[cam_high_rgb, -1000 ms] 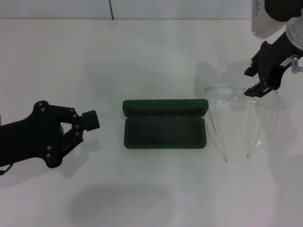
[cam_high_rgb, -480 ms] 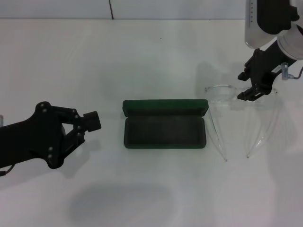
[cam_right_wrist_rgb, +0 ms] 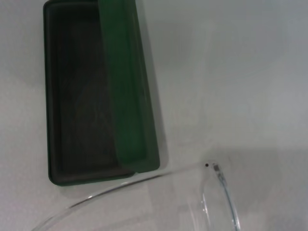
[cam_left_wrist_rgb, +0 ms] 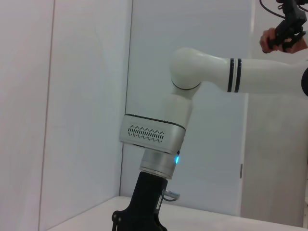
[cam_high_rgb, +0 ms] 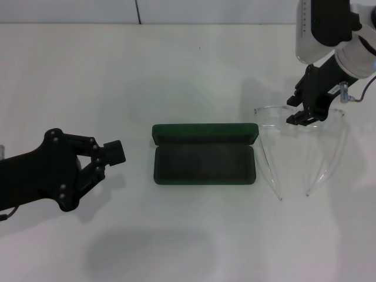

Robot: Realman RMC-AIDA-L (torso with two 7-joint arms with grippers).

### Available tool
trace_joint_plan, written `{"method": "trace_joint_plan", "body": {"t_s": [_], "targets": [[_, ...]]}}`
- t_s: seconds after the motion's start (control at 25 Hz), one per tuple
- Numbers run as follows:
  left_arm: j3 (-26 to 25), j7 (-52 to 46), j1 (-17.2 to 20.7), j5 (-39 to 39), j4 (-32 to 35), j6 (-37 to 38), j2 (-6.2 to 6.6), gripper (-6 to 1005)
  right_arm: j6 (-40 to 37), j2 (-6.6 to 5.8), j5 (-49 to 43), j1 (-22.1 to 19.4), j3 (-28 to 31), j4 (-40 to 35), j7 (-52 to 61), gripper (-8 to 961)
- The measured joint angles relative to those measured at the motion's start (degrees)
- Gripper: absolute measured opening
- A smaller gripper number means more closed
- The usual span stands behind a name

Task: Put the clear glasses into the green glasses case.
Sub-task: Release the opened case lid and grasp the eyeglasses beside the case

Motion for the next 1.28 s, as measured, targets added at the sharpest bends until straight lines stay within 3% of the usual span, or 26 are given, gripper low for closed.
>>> {"method": "trace_joint_plan", "body": {"t_s": [0.8,1.0,1.28], "targets": [[0.0,0.18,-0.11,0.25,-0.71,-0.09,0.0,37,2.83,0.08,-0.08,-0.08,0.12,2.15,-0.55,340],[0.0,0.18,-0.14,0.25,-0.72,-0.11,-0.02,37,2.85,0.09,-0.12,-0.29,0.22,2.16,-0.32,224],[0.0,0.36,-0.27,0.25,-1.22,-0.51,-0.07,37,2.82,0.06,-0.36,-0.36,0.2,2.16,-0.12,178]]}}
